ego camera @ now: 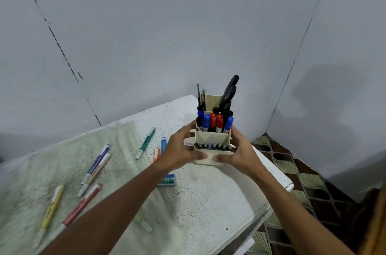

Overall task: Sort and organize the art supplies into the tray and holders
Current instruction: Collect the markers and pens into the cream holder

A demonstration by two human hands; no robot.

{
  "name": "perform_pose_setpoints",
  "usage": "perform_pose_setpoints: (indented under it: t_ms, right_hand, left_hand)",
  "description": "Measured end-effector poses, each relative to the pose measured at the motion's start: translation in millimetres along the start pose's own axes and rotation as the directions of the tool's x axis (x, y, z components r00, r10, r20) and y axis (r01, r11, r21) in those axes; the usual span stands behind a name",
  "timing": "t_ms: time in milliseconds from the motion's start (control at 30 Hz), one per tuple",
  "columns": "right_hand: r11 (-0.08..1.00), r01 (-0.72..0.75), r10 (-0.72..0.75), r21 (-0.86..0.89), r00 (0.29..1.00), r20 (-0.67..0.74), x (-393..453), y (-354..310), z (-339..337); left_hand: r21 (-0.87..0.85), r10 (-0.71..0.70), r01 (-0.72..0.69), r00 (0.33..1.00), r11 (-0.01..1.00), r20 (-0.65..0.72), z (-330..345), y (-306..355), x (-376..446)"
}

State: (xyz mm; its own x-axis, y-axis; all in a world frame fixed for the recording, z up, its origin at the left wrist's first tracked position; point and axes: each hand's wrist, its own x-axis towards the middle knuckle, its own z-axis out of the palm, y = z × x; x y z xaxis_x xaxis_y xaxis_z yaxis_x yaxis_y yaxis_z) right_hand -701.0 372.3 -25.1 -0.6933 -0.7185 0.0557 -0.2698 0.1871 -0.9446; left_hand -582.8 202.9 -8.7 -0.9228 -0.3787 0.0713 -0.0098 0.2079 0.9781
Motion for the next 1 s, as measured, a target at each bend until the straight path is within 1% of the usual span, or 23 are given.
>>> perform_pose_setpoints:
  t_ms: [133, 300, 400, 500, 667, 867, 1000]
  right_hand:
    - [0.998, 0.057, -0.057, 0.007, 0.997, 0.06, 25.5, -14.3, 13.0]
    - [0.993, 0.114, -0.119, 0.036, 0.977, 0.178, 63.6, -34.0, 48.6]
    - [0.984, 0.174, -0.177, 0.037, 0.948, 0.266, 82.9, -45.5, 74.1]
    - [0.976, 0.203, -0.217, 0.077, 0.914, 0.343, 96.4, -58.8, 102.8]
    - [0.962, 0.227, -0.271, 0.15, 0.855, 0.442, 111.5, -77.6, 156.5]
    - [0.95, 0.223, -0.307, 0.218, 0.794, 0.525, 123.3, -99.5, 227.1]
    - [0.946, 0.231, -0.32, 0.226, 0.763, 0.561, 128.8, -111.0, 268.4]
  left_hand:
    - [0.02, 0.011, -0.01, 0.997, 1.0, -0.079, -24.2, 4.9, 1.4]
    - [0.042, 0.03, -0.022, 0.977, 0.999, -0.211, -67.2, 5.4, -5.5]
    - [0.034, 0.016, -0.007, 0.955, 0.999, -0.295, -92.7, 2.6, -15.7]
    - [0.019, -0.01, 0.019, 0.924, 1.0, -0.381, -118.9, 0.0, -31.3]
    - [0.069, 0.001, 0.037, 0.872, 0.997, -0.489, -159.8, -2.3, -62.5]
    - [0.115, 0.003, 0.078, 0.816, 0.99, -0.578, -214.5, -6.4, -99.2]
    - [0.127, 0.0, 0.097, 0.796, 0.987, -0.606, -246.2, -11.8, -115.2]
